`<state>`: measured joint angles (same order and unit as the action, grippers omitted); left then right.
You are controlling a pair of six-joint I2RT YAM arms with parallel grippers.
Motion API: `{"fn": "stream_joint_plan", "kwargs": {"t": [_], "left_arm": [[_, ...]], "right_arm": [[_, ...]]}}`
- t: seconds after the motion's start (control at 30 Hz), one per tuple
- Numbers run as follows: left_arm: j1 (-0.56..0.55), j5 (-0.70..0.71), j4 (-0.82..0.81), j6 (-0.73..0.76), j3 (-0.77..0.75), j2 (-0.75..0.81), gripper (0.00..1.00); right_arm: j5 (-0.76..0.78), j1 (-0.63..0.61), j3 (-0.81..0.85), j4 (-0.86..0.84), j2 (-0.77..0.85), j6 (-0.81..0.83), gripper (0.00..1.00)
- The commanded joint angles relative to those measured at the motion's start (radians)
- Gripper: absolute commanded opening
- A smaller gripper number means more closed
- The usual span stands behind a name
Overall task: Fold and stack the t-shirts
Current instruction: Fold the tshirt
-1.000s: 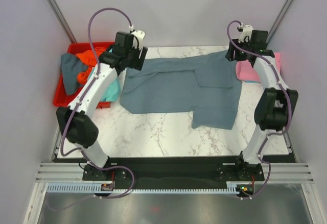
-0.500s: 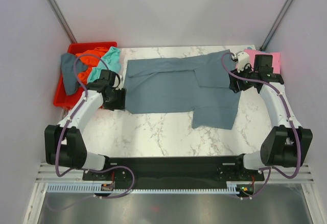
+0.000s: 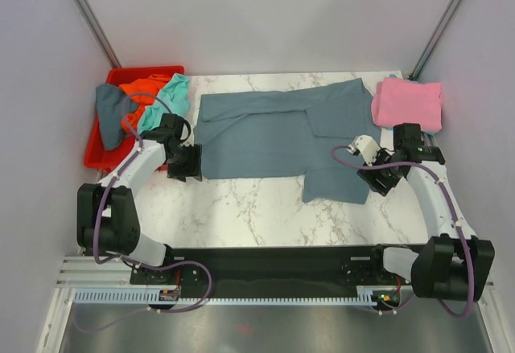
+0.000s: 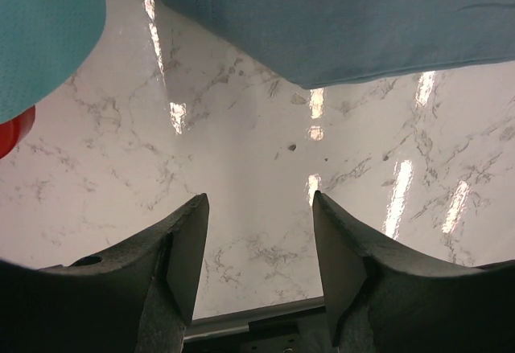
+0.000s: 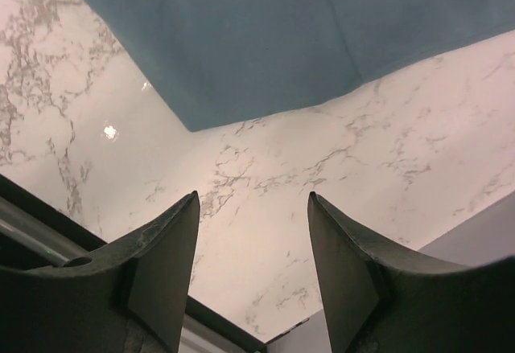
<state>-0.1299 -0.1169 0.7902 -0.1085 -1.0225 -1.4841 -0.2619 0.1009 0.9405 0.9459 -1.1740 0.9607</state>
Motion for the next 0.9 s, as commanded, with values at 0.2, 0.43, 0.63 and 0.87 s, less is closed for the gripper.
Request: {"fn": "stream_joint_plan", "kwargs": {"t": [0.2,0.43,0.63,0.87], "left_arm": [[0.009,-0.046,-0.029,-0.04,-0.105,-0.047,0.61],[0.009,-0.067,-0.022,-0.034,-0.2,-0.116,0.61],[0.009,-0.069,-0.016,-0.039,-0.229,-0.13,0.61],[0.009,-0.066,-0.012,-0.037,-0.267,-0.16,0.61]], "right_arm": [[-0.01,-0.004,0.049,0.063,-0.202,0.006,0.65],[-0.105,-0.004,0.19,0.149,-0.442,-0.063,0.64],[-0.094,-0.006,0.245,0.197,-0.541,-0.06,0.62],[-0.028,-0.02,0.276,0.3,-0.515,0.019,0.62]]}}
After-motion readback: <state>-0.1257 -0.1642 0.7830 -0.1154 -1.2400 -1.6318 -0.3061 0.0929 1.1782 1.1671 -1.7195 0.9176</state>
